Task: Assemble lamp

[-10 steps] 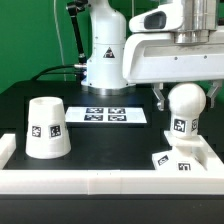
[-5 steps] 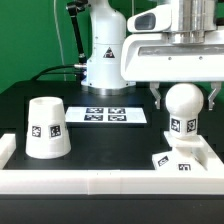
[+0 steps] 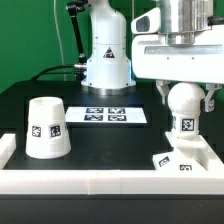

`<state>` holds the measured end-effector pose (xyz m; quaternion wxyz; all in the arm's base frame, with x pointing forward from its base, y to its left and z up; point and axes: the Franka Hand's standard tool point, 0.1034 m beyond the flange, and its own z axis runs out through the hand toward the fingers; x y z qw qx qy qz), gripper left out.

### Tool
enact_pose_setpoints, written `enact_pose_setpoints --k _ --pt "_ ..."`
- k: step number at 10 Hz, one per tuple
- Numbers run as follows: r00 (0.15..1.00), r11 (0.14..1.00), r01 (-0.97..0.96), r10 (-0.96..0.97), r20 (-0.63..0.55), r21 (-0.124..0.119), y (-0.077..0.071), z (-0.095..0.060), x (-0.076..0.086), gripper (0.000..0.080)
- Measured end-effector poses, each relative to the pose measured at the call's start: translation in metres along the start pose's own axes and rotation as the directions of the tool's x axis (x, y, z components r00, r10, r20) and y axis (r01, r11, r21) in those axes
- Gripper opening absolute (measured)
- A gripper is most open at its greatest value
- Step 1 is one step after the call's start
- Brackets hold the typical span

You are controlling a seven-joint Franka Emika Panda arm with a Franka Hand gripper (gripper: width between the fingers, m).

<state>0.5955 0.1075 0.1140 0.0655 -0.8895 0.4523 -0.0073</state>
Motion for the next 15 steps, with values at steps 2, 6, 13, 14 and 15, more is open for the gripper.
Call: enact_pose_setpoints --k 2,6,13,14,15 --pt "0.984 0.984 -0.179 0.179 0.024 0.008 -0.0007 0.0010 -0.0012 0.0577" --pt "0.915 0.916 -0.400 0.399 0.060 0.018 -0.0022 0.0022 -0.0012 0.0577" --pt "0.982 0.982 0.186 -0.187 0.035 0.032 -0.0012 0.0069 -0.0019 0.0699" --pt "0.964 0.965 0.261 -0.262 0.032 0.035 -0.0011 0.0070 -0.0017 0.0699" --pt "0.953 0.953 0.302 -0.303 0.031 0.036 -0.0010 0.0070 -0.0017 0.0699"
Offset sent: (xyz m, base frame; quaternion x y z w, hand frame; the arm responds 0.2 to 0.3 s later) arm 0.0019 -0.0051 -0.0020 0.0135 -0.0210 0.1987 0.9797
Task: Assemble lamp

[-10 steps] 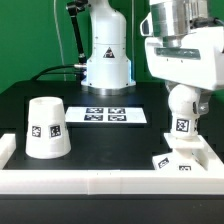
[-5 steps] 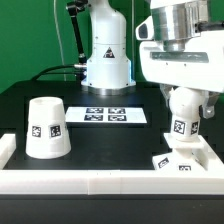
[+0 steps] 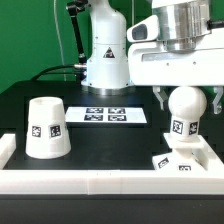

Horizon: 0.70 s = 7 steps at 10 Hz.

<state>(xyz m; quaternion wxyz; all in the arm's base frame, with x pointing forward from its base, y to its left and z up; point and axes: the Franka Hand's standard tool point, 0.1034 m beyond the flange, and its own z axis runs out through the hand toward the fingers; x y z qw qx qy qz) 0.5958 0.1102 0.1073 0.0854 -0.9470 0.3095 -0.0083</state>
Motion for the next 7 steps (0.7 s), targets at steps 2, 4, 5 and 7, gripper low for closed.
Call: enact_pose_setpoints --k 2,4,5,7 --pt "0.981 0.981 0.193 -0.193 -0.002 -0.005 0.0005 -0.0002 0.0007 0.0699" --pt "0.894 0.894 0.446 -0.447 -0.014 -0.051 -0.0019 -0.0024 0.0024 0.0699" --pt "0.809 0.807 0.586 -0.588 -0.010 -0.072 -0.0027 -0.0037 0.0040 0.0699" --pt "0.682 0.679 0.729 -0.731 0.005 -0.087 -0.0024 -0.0042 0.0051 0.0699"
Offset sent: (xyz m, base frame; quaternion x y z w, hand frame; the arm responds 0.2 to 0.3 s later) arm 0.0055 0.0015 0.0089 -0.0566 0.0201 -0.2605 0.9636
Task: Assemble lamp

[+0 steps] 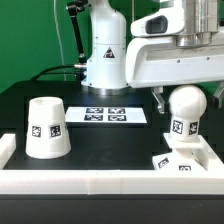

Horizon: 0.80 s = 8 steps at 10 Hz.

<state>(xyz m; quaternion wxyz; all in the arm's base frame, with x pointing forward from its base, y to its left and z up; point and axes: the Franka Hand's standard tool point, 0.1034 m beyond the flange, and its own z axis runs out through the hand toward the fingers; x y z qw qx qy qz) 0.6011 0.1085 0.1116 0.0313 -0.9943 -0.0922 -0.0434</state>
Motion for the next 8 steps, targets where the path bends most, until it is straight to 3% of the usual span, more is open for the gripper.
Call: enact_pose_setpoints --k 3,8 --pt "0.967 0.967 0.254 -0.254 0.000 -0.007 -0.0024 -0.0007 0.0018 0.0699" --pt "0.869 0.869 0.495 -0.495 -0.006 -0.014 0.0037 -0.0021 0.0053 0.0699"
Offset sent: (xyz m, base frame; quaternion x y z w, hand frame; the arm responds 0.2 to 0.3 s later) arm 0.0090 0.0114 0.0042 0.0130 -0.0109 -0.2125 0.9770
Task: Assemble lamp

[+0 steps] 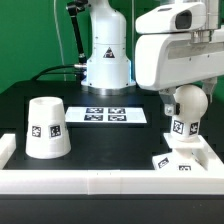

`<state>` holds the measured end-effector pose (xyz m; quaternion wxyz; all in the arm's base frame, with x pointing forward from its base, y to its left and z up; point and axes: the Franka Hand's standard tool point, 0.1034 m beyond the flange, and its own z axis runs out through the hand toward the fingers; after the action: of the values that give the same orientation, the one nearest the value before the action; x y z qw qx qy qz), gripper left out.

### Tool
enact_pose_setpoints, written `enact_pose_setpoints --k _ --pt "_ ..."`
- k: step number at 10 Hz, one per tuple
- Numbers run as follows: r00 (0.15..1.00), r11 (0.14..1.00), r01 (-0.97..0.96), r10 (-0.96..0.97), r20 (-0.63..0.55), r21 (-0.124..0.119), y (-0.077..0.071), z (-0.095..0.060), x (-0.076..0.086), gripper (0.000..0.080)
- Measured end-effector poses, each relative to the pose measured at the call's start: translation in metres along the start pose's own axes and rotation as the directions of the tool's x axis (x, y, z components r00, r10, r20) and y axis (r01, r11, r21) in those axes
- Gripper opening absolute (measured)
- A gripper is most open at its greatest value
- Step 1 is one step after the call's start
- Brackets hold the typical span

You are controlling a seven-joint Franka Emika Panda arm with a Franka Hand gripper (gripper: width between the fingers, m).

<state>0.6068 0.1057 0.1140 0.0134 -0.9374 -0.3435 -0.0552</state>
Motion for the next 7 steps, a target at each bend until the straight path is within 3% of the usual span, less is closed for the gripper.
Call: enact_pose_setpoints --k 3,4,5,7 --pt "0.983 0.983 0.183 -0.183 0.022 -0.007 -0.0006 0.0018 -0.0023 0.0699" --pt "0.983 0.983 0.184 -0.184 0.021 -0.008 -0.0001 0.0020 -0.0027 0.0610" --pt "0.983 0.983 0.182 -0.182 0.021 -0.008 0.0001 0.0020 -0.0027 0.0577" --pt "0.987 0.988 0.157 -0.157 0.021 -0.008 0.0002 0.0020 -0.0028 0.0577"
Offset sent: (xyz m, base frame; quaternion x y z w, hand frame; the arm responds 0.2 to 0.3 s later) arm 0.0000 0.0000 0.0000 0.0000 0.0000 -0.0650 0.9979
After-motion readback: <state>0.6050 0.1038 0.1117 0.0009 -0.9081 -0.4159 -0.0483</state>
